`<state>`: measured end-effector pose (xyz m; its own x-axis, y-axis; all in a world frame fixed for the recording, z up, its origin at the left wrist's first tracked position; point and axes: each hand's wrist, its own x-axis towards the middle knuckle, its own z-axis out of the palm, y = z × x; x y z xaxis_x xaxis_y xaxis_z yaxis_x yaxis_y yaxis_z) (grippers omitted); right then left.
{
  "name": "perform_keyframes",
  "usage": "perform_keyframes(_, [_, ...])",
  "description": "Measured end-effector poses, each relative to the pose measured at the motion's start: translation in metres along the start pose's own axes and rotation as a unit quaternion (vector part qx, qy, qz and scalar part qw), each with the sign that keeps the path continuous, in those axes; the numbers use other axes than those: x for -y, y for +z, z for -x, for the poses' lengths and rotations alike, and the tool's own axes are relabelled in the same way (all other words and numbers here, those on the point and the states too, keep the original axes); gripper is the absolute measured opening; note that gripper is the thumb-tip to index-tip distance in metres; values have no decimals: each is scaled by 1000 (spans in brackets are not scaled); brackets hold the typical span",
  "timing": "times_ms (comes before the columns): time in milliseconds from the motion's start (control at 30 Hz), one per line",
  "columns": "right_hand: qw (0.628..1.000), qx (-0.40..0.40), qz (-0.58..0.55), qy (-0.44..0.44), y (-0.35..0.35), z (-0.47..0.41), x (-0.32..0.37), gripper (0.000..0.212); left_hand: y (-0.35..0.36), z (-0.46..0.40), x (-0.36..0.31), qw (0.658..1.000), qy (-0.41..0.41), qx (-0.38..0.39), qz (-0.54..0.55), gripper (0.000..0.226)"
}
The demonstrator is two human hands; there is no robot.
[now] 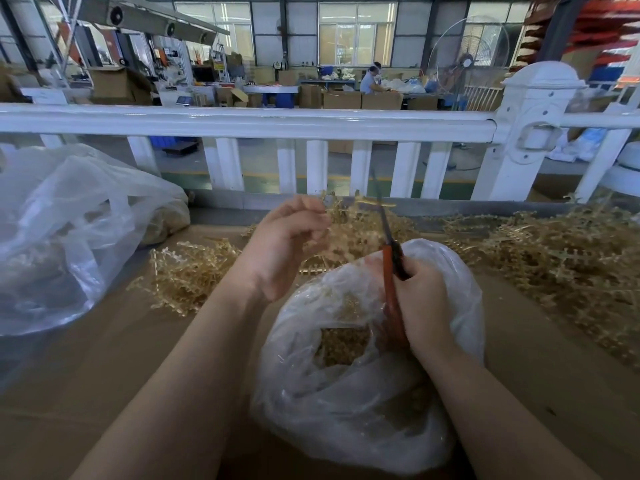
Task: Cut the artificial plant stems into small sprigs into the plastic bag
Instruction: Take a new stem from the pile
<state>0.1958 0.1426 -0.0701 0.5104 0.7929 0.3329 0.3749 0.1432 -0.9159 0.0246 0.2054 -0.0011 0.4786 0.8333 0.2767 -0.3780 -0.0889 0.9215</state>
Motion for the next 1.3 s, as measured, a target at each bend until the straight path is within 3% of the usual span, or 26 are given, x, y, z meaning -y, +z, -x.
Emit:
perform_keyframes(133, [965, 69, -236, 91, -5, 5, 17, 42, 17, 5, 5, 983, 27, 126, -129, 21])
perform_keyframes(300, [952, 125, -259, 102, -10, 6, 24, 36, 22, 7, 17, 938, 36, 196, -284, 29])
perform_keyframes(433, [944, 137, -288, 81, -12, 7, 26, 29, 23, 11, 16, 925, 37, 226, -303, 27])
perform_keyframes(533, [925, 139, -334, 115, -12, 3, 23, 23, 23, 14, 11, 948, 14, 237, -212, 24])
perform_keyframes(633, [918, 171, -338, 116, -11, -1, 21, 15, 23, 13, 6, 966, 12, 178, -187, 24])
perform_keyframes(733, [920, 160, -337, 123, -11, -2, 17, 10, 14, 11, -1, 955, -19, 141, -260, 31])
perform_keyframes(767, [919, 154, -342, 124, -12, -3, 16, 8, 9, 11, -3, 933, -45, 156, -322, 35])
perform_keyframes(833, [911, 151, -364, 120, -13, -4, 16, 6, 5, 12, -2, 856, -104, 186, -472, 44])
perform_keyframes(900, [903, 147, -388, 116, -14, -6, 16, 20, 5, 13, 5, 789, -121, 178, -575, 44])
perform_keyframes(933, [898, 151, -400, 108, -13, -7, 16, 27, 5, 13, 9, 774, -114, 165, -601, 37])
perform_keyframes(1033, [874, 178, -443, 87, -14, -9, 15, 27, 2, 11, 17, 771, -91, 102, -622, 8])
perform_keyframes(1100, [864, 187, -460, 84, -15, -10, 15, 29, -6, 10, 17, 791, -82, 13, -607, 6])
perform_keyframes(1167, [864, 193, -459, 76, -16, -11, 15, 31, -13, 9, 17, 785, -74, -75, -611, 10])
perform_keyframes(1267, [903, 164, -392, 67, -16, -8, 18, 28, -16, 9, 19, 756, -76, -131, -637, 11])
perform_keyframes(1300, [922, 142, -356, 58, -16, -7, 18, 28, -16, 8, 18, 766, -74, -137, -623, 11])
